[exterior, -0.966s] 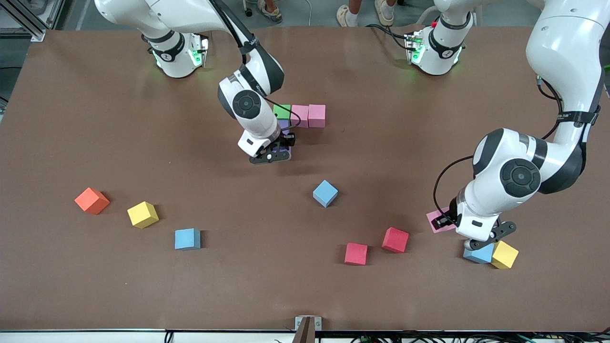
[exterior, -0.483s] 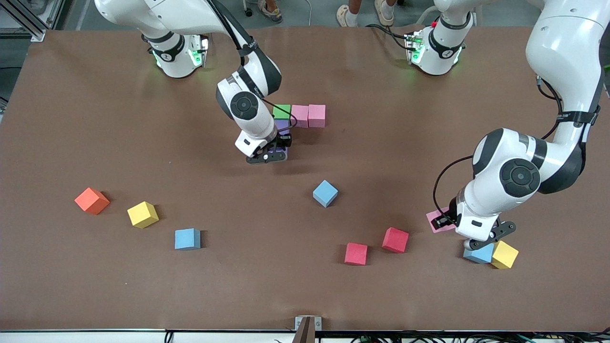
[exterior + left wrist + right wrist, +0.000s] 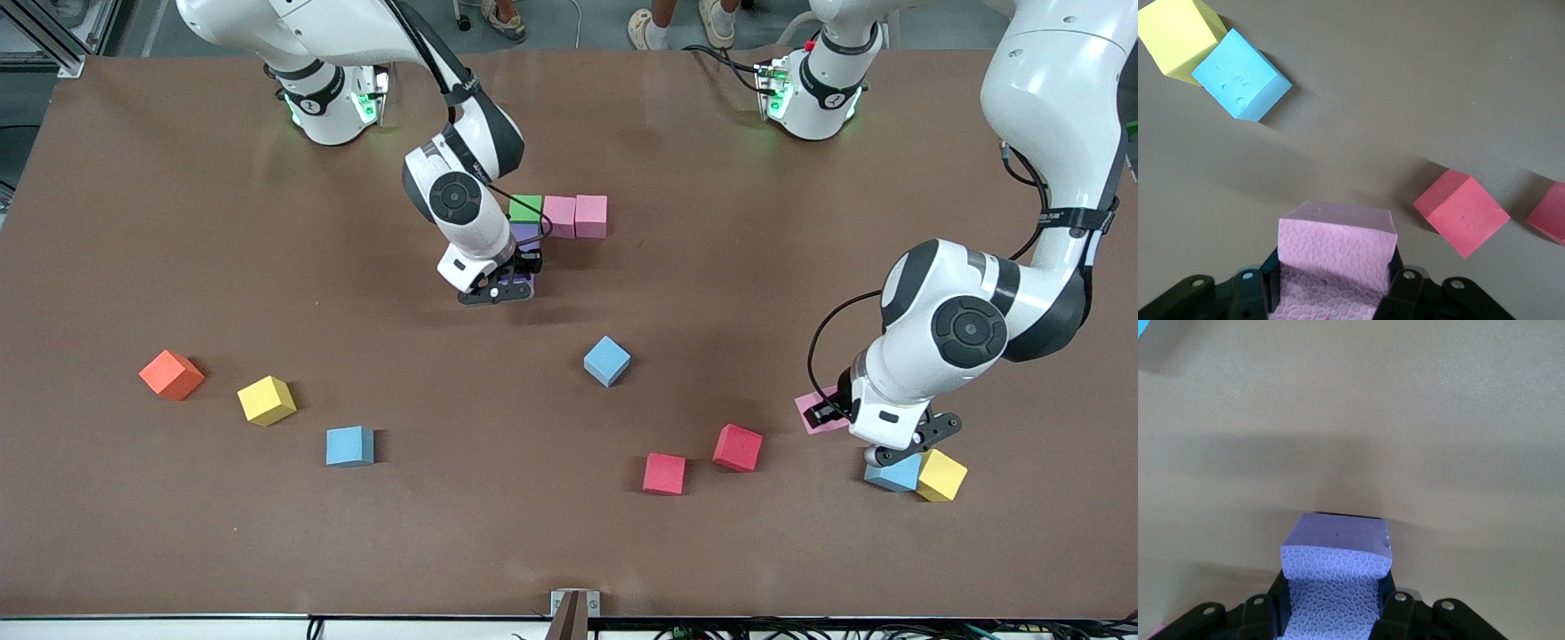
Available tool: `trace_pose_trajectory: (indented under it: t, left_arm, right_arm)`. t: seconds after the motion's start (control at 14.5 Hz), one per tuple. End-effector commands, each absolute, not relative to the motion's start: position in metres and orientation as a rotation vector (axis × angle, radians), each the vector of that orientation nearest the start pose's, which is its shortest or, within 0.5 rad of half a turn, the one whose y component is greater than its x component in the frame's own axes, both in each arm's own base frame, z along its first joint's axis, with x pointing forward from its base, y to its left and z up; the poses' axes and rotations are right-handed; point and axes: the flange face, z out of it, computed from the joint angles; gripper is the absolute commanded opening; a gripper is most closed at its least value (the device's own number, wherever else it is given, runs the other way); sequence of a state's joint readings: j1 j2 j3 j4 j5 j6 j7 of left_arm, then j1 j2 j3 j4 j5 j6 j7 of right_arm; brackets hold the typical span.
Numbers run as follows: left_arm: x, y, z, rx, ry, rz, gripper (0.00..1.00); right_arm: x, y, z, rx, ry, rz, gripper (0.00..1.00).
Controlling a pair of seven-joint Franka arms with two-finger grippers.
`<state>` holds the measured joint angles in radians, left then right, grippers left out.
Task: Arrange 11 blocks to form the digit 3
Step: 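Lower the purple cube onto the table and open the right gripper, then carry the pink cube beside the purple cubes with the left gripper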
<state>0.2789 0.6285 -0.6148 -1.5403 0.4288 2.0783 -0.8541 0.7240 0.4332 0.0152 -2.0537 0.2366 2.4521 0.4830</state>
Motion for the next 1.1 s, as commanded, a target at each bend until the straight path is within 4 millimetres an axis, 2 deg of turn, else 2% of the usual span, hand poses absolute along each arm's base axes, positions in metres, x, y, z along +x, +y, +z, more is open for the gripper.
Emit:
trace_pose_trajectory:
  t: [0.0, 0.07, 0.21, 0.41, 0.48, 0.55, 0.76, 0.9, 1.04]
  left_arm:
    - [0.680, -0.152, 0.344, -3.072, -0.674, -0.054, 0.13]
    - [0.680, -0.155, 0.345, -3.055, -0.748, -0.055, 0.12]
    - [0.674, -0.173, 0.342, -3.021, -0.955, -0.016, 0.09]
    - [0.668, -0.187, 0.341, -2.860, -1.510, 0.154, 0.08]
    - [0.660, -0.204, 0.338, -2.787, -1.601, 0.179, 0.09]
    - [0.647, -0.231, 0.332, -2.725, -1.641, 0.209, 0.09]
    - [0.619, -0.294, 0.328, -2.553, -1.833, 0.213, 0.09]
    - [0.603, -0.330, 0.330, -2.454, -1.957, 0.210, 0.08]
    - [0.584, -0.366, 0.322, -2.340, -2.064, 0.230, 0.08]
  right_arm:
    - [0.432, 0.398, 0.219, -3.026, -0.081, 0.184, 0.30]
    - [0.431, 0.398, 0.218, -3.026, -0.082, 0.184, 0.30]
    - [0.432, 0.400, 0.219, -3.021, -0.077, 0.181, 0.31]
    - [0.432, 0.400, 0.219, -3.021, -0.079, 0.181, 0.31]
    - [0.432, 0.401, 0.220, -3.020, -0.075, 0.180, 0.30]
    - [0.432, 0.401, 0.217, -3.021, -0.075, 0.182, 0.31]
    - [0.431, 0.402, 0.216, -3.022, -0.081, 0.184, 0.31]
    - [0.432, 0.403, 0.215, -3.022, -0.079, 0.186, 0.30]
    - [0.431, 0.406, 0.214, -3.020, -0.086, 0.183, 0.31]
